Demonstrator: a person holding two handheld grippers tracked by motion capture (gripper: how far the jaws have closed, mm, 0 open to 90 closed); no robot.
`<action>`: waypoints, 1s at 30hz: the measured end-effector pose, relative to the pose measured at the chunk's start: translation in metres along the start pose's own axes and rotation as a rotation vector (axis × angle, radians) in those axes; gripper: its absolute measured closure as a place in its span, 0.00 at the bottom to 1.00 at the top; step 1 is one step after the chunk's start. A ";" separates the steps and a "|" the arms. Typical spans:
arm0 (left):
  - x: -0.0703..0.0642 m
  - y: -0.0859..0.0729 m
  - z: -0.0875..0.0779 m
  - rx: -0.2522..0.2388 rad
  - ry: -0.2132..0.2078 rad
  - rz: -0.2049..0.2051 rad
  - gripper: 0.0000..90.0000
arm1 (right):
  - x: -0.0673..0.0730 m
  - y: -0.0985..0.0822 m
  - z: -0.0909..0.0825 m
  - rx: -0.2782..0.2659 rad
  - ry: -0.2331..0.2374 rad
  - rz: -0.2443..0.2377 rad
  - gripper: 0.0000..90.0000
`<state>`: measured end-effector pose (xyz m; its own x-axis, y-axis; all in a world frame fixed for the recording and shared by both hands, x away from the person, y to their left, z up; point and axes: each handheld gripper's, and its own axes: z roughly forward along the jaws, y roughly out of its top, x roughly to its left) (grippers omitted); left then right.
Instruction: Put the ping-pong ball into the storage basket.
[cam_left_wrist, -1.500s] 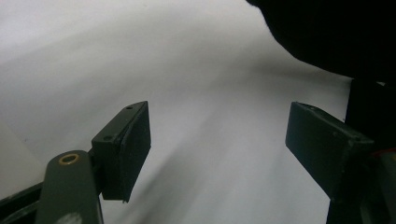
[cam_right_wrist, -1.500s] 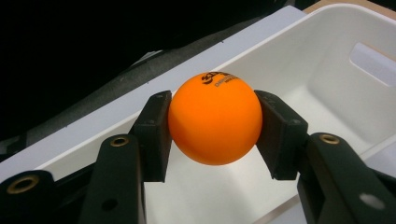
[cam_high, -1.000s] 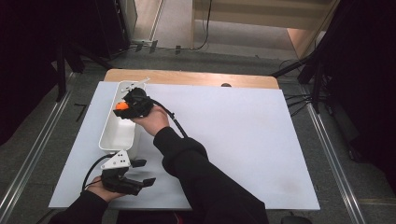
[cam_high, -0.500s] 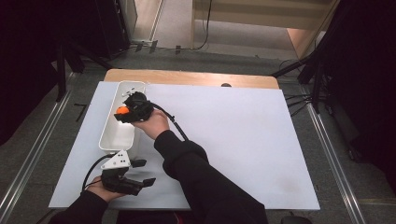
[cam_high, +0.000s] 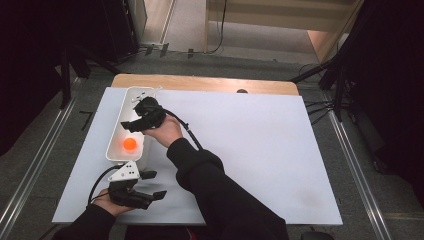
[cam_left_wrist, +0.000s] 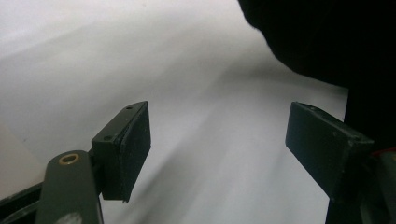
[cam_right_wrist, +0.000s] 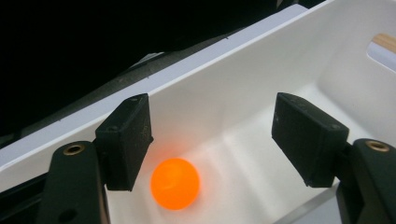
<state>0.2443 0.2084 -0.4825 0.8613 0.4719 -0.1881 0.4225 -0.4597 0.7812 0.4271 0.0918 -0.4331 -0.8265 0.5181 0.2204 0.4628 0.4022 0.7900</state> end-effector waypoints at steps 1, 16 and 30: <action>0.000 0.000 0.000 0.001 0.001 0.002 0.25 | -0.001 0.000 -0.001 0.002 0.004 -0.005 0.31; 0.000 0.001 0.001 0.002 0.000 0.003 0.25 | 0.002 0.003 -0.027 0.022 0.038 -0.023 0.26; 0.001 0.001 0.001 0.003 0.006 0.000 0.25 | -0.005 -0.006 -0.050 0.042 0.033 -0.013 0.26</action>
<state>0.2459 0.2075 -0.4830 0.8595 0.4766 -0.1848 0.4235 -0.4617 0.7794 0.4120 0.0486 -0.4104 -0.8420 0.4880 0.2299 0.4648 0.4403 0.7682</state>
